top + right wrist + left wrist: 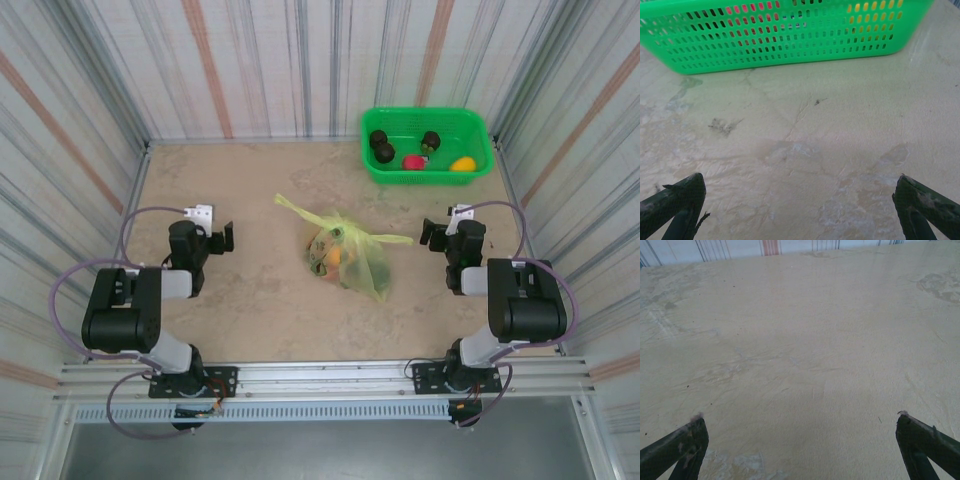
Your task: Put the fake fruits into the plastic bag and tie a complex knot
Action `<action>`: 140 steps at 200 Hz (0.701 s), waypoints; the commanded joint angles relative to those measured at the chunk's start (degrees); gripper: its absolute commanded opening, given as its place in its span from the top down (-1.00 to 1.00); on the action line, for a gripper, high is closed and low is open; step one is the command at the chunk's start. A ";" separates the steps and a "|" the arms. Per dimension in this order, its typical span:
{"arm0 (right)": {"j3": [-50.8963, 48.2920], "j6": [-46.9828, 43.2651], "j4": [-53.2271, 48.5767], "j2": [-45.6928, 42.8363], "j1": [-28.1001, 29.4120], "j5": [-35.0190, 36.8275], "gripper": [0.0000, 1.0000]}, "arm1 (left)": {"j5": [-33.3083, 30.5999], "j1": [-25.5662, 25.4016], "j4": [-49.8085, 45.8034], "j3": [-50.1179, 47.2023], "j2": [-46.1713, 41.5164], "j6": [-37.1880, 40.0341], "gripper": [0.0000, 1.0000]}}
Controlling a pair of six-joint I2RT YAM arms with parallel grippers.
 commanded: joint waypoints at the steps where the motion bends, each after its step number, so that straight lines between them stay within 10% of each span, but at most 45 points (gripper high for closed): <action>1: 0.37 -0.96 0.59 -0.24 0.62 1.64 -0.98 | -0.47 -0.43 -0.55 0.74 -0.02 -0.11 -0.97; 140: 0.37 -0.62 0.51 -0.33 -0.06 0.60 -0.98 | -1.98 -1.16 0.87 -0.22 -0.58 0.06 -0.97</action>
